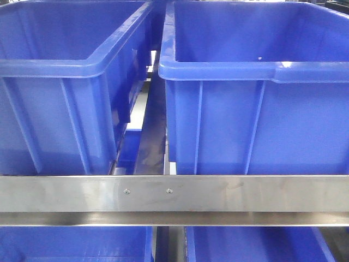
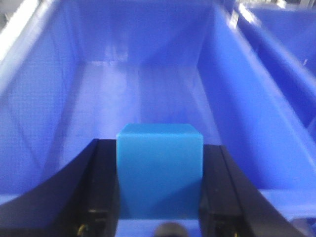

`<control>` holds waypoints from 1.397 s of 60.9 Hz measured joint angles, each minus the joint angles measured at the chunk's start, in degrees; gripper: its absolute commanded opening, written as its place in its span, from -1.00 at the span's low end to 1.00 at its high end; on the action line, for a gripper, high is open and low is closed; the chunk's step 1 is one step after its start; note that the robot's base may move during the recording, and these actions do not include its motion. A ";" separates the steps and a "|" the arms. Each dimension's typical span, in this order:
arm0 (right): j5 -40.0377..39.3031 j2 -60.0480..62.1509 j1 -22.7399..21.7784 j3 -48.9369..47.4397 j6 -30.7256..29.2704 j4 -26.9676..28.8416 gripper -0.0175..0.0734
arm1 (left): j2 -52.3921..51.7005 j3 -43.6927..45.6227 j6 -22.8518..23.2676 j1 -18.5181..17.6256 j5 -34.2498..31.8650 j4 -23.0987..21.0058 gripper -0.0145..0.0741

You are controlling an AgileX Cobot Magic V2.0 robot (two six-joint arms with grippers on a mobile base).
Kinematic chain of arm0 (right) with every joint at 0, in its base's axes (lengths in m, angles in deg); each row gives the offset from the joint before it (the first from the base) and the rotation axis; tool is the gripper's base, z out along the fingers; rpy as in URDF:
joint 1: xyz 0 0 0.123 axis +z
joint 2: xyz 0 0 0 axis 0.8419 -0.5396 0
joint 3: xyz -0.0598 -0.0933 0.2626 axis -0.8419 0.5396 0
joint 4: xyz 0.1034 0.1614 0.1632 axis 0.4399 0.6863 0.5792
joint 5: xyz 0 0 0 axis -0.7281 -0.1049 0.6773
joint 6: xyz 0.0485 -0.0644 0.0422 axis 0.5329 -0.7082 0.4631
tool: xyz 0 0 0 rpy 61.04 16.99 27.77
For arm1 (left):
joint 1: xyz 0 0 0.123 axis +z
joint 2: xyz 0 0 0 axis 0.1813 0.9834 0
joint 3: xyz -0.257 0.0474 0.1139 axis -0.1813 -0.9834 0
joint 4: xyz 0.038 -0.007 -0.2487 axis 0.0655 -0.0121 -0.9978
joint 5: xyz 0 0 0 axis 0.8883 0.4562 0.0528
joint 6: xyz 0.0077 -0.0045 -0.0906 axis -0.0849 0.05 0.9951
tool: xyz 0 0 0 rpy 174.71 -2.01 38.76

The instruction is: Sort and place red and blue blocks on shelf

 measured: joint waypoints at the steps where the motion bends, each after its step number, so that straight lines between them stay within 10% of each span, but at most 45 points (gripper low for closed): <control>1: -0.11 -0.51 0.00 -0.31 0.00 0.00 -0.51 | 0.53 0.21 0.00 0.00 -0.31 0.00 -0.39; 37: -5.35 -11.92 2.16 -4.47 0.00 0.00 -0.23 | 18.24 9.24 0.00 0.00 -4.02 0.22 -0.36; 50: -6.66 -11.92 2.16 -4.47 0.00 -0.13 0.57 | 18.38 9.96 0.00 0.00 -4.48 0.22 0.38; 64: -7.09 -11.92 2.16 -4.47 0.00 -0.35 0.60 | 18.38 9.96 0.00 0.00 -4.62 -0.88 0.51; 72: -7.09 -11.92 2.16 -4.47 0.00 -0.35 0.42 | 18.38 9.96 0.00 0.00 -4.62 -0.88 0.35; 85: -7.09 -11.92 2.16 -4.47 0.00 -0.35 -0.52 | 18.38 10.05 0.00 0.00 -2.79 -0.88 -0.37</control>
